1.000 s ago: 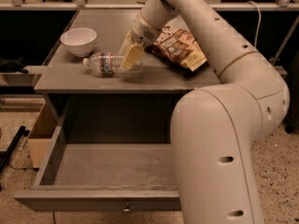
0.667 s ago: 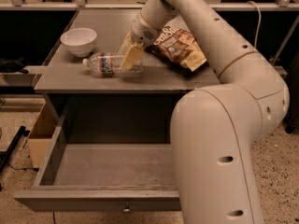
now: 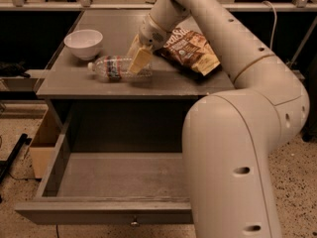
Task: Place water bottle into top drawer
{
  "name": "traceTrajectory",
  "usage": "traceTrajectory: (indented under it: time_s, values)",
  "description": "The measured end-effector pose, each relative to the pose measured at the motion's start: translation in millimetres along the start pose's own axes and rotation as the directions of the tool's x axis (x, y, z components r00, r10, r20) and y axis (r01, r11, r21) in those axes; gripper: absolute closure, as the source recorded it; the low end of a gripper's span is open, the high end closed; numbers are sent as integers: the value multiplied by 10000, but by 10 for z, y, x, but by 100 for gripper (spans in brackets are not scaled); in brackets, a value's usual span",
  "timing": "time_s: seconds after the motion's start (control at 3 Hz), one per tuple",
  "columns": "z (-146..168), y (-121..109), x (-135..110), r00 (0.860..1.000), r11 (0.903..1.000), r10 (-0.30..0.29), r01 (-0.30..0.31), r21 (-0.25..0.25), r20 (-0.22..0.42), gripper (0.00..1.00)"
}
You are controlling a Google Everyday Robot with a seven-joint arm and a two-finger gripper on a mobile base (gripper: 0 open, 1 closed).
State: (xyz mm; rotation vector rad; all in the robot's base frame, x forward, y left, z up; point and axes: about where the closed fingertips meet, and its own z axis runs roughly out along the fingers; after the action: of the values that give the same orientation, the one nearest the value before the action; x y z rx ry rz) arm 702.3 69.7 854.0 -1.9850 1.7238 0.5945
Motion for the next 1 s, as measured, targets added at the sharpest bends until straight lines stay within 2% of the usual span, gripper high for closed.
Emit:
traceTrajectory:
  time_s: [0.33,0.67,1.0]
  values:
    - [-71,51,53,9999,9999,104,-104,67,-46,100]
    - [-477,417,222,9992,9977,378,-383,566,104,100]
    - [-695,854,467,9970,9944,739,-755,740,235,100]
